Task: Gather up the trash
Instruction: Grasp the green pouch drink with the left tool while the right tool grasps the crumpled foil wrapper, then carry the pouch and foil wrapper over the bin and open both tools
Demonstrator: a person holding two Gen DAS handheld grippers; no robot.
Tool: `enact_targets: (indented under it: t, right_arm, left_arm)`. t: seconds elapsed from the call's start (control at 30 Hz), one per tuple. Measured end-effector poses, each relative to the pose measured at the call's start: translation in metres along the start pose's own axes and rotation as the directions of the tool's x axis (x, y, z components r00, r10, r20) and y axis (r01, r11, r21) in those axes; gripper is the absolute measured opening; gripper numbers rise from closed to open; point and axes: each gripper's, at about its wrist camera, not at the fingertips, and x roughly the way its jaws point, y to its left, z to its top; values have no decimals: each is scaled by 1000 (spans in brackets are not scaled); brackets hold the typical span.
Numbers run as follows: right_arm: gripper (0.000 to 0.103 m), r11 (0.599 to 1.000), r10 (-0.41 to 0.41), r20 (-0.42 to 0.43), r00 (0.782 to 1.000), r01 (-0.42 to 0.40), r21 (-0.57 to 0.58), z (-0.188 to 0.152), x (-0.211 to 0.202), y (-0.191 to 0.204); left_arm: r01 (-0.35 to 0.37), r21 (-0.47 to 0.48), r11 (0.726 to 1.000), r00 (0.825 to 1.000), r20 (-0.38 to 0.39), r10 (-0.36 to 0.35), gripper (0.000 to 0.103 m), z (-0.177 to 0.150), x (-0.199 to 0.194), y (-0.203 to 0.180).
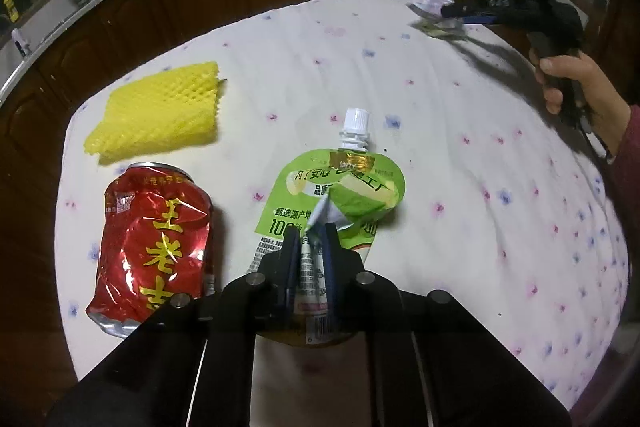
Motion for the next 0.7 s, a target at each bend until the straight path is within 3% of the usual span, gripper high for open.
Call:
enact_targets:
  t: [0.03,0.1,0.4,0.7]
  right_arm:
    - [29,1000,-9,-15,1000,9,-5,0,3,1]
    - [27,1000,-19,-14,1000,18,-24,-4,3,6]
    - [24,997,50,42,998,-48,-54,-38,-58,23]
    - [24,990,139,75,987,-141,21,-87,-127,23]
  left_arm:
    - [16,-10,1000,1000,3,-16,9,0,-1,0]
    - [51,-40,998,999,10,-51,8,-1,-3,0]
    - [147,-155,977,986,102,-132,7,2,-24,-18]
    - [241,-237,941,965,163,-206,7,12,-30,-59]
